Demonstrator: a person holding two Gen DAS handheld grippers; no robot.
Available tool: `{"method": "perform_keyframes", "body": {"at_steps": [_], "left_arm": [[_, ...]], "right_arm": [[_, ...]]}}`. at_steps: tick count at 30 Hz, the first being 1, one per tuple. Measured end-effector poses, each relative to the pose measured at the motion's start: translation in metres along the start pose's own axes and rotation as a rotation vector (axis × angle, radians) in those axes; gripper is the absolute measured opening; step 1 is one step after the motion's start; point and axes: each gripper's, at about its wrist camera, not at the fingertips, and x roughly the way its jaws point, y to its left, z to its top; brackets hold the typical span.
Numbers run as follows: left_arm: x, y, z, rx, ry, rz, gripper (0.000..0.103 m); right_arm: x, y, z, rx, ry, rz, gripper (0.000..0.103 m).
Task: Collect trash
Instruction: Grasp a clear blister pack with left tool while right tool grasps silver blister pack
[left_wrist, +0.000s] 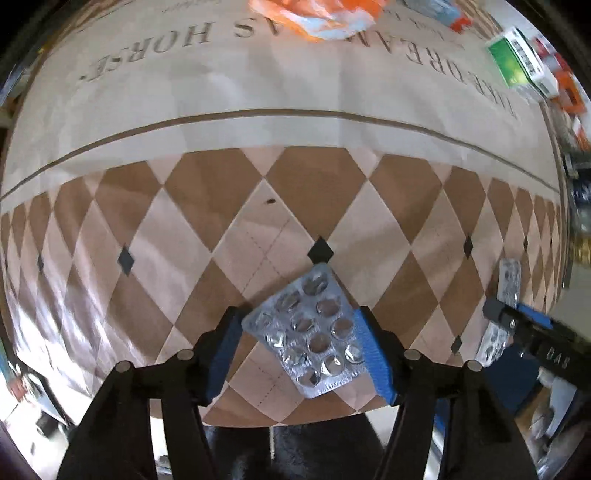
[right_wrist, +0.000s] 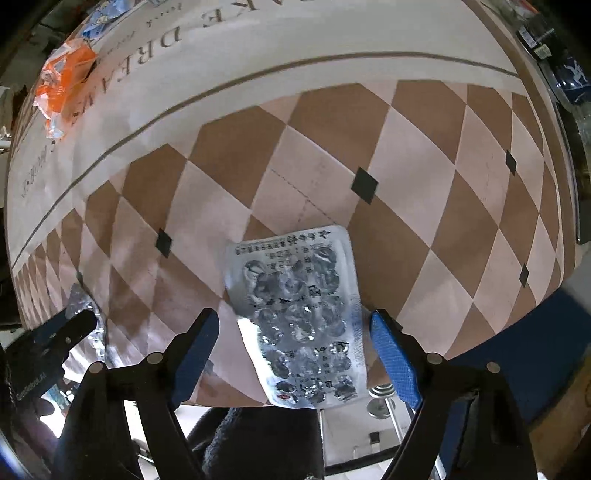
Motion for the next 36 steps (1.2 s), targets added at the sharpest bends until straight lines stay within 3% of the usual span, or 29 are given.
{"method": "perform_keyframes", "body": {"at_steps": [7,9,13,14,17,20,23,26,28,31,32,36], "left_arm": [[0.013,0.017,-0.004,-0.246,0.037,-0.006,0.062],[0.02,0.026,-0.014,-0.277,0.037,0.001,0.061],[0.014,0.025,-0.014,-0.2,0.004,0.016,0.056],[0.014,0.018,-0.014,-0.161,-0.007,0.013,0.05],[0.016,-0.005,-0.016,-0.041,-0.021,0.013,0.05],[0.023,-0.019,-0.019,0.03,-0.015,0.067,0.051],[0.027,-0.026,-0.022,0.042,-0.016,0.066,0.057],[0.026,-0.03,-0.018,0.03,-0.026,0.071,0.057],[0.023,-0.036,-0.014,0.027,-0.034,0.074,0.056],[0.012,-0.028,-0.021,0.041,-0.048,0.089,0.05],[0.008,-0.032,-0.022,0.044,-0.051,0.083,0.05],[0.001,-0.031,-0.027,0.055,-0.075,0.085,0.049]], "right_arm": [[0.015,0.004,-0.01,-0.004,-0.028,-0.063,0.087],[0.019,0.014,-0.015,0.002,-0.043,-0.081,0.087],[0.017,0.024,-0.026,0.007,-0.064,-0.087,0.079],[0.014,0.025,-0.028,0.003,-0.068,-0.087,0.069],[0.011,0.017,-0.036,0.004,-0.056,-0.063,0.069],[0.014,0.02,-0.036,-0.01,-0.038,-0.072,0.07],[0.016,0.024,-0.033,-0.021,-0.02,-0.074,0.073],[0.024,0.031,-0.033,-0.045,-0.015,-0.086,0.082],[0.025,0.032,-0.032,-0.042,-0.019,-0.087,0.082],[0.024,0.035,-0.036,-0.051,-0.029,-0.093,0.076],[0.021,0.035,-0.04,-0.054,-0.038,-0.095,0.068],[0.015,0.034,-0.044,-0.066,-0.055,-0.074,0.067]]}}
